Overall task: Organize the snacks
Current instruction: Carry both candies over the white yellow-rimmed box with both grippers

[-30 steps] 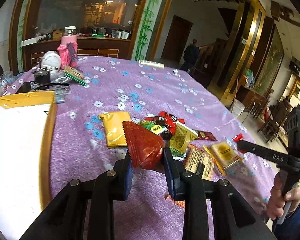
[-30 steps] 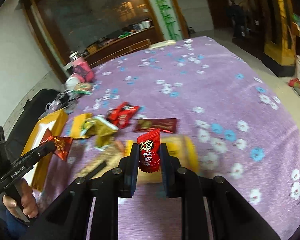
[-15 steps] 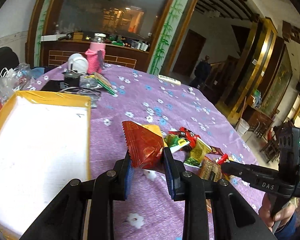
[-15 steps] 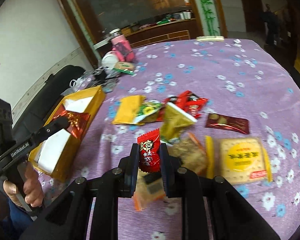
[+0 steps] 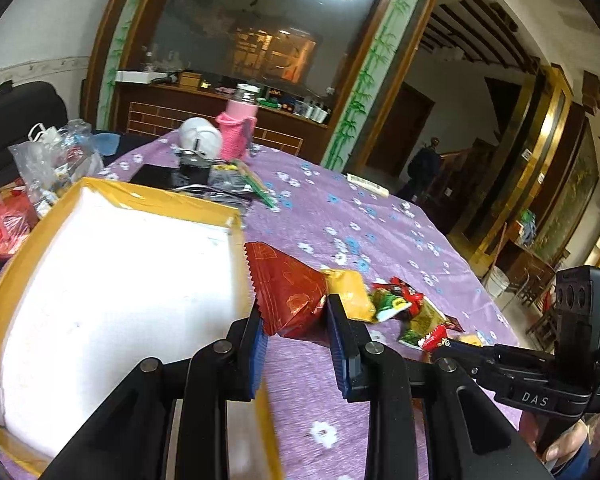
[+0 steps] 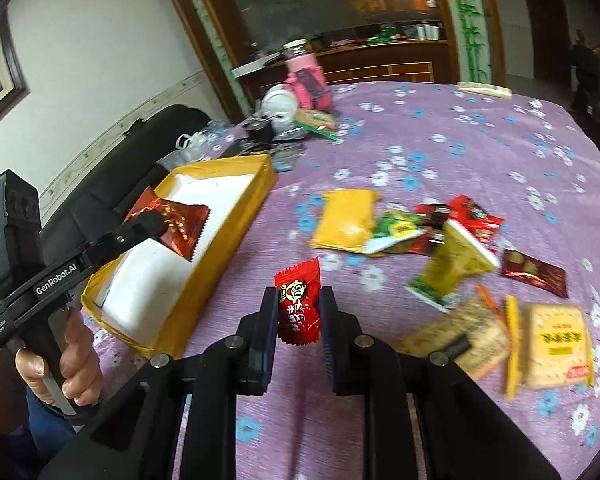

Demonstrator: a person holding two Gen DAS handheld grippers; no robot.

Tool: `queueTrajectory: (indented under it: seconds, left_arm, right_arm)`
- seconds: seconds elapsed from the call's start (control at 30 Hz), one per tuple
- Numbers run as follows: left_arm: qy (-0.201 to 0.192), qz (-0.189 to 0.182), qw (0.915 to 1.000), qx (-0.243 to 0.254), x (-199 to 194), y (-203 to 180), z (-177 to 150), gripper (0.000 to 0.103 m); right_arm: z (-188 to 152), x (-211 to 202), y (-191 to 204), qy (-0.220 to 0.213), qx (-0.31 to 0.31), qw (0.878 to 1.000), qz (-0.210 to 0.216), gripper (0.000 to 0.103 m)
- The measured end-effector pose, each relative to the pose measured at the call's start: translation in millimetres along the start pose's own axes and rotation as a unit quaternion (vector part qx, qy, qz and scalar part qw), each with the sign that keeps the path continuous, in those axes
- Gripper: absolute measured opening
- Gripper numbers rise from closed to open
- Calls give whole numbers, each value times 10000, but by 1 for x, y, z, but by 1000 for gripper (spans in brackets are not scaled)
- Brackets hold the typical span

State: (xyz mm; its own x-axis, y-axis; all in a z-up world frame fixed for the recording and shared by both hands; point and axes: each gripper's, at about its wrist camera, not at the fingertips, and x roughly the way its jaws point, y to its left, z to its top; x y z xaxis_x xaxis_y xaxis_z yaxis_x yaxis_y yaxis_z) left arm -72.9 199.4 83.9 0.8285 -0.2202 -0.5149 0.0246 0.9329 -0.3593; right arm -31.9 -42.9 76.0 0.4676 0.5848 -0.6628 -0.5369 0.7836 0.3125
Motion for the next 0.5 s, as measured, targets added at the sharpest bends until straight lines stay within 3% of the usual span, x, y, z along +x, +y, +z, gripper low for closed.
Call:
queueTrajectory:
  seconds: [0.5]
  left_arm:
    - [-265, 587, 9970, -439, -28, 69, -15, 29]
  right_arm:
    - [10, 48, 95, 305, -773, 9951, 527, 19]
